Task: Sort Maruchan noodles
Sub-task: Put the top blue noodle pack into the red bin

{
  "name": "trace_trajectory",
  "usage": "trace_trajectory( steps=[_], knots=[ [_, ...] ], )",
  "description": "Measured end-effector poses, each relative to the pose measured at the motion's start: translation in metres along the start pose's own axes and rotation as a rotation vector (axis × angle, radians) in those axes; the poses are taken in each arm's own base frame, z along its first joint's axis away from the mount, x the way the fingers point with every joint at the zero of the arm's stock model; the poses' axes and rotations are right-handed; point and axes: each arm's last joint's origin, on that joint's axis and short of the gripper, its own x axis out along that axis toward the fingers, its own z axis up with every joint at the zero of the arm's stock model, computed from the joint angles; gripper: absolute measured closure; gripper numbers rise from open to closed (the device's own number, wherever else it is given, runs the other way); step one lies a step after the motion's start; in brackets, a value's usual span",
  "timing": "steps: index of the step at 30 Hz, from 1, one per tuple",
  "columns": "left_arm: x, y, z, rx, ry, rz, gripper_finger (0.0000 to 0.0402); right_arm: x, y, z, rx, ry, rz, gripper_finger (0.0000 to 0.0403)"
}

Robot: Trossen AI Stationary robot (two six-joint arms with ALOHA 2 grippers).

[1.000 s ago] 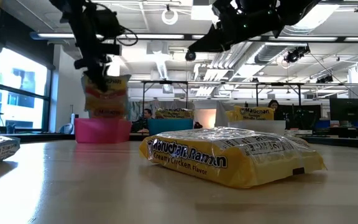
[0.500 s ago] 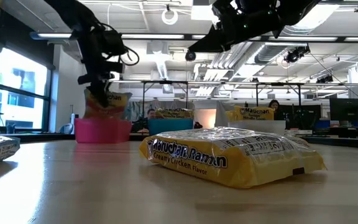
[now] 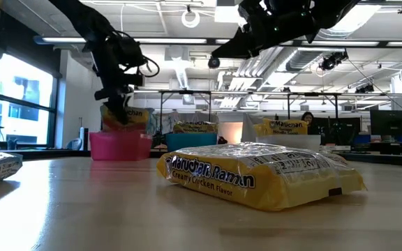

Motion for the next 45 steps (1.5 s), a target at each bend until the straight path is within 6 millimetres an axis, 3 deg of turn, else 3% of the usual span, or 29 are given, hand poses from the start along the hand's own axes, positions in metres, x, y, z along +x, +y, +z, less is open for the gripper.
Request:
trace_trajectory(
  steps=[14,26,35,45],
  knots=[
    [0.003,0.006,-0.002,-0.065,-0.081,-0.032,0.0319,0.0,0.0,0.0,0.0,-0.002,0.008,0.0391],
    [0.026,0.008,0.0,-0.09,-0.066,-0.06,0.0318,0.0,0.0,0.0,0.0,-0.003,0.009,0.0391],
    [0.047,0.006,-0.003,-0.082,0.027,-0.067,0.0283,0.0,0.0,0.0,0.0,-0.003,0.009,0.0391],
    [0.032,-0.003,0.004,-0.022,0.094,0.009,0.0265,0.0,0.0,0.0,-0.001,-0.004,0.009,0.0391]
  ],
)
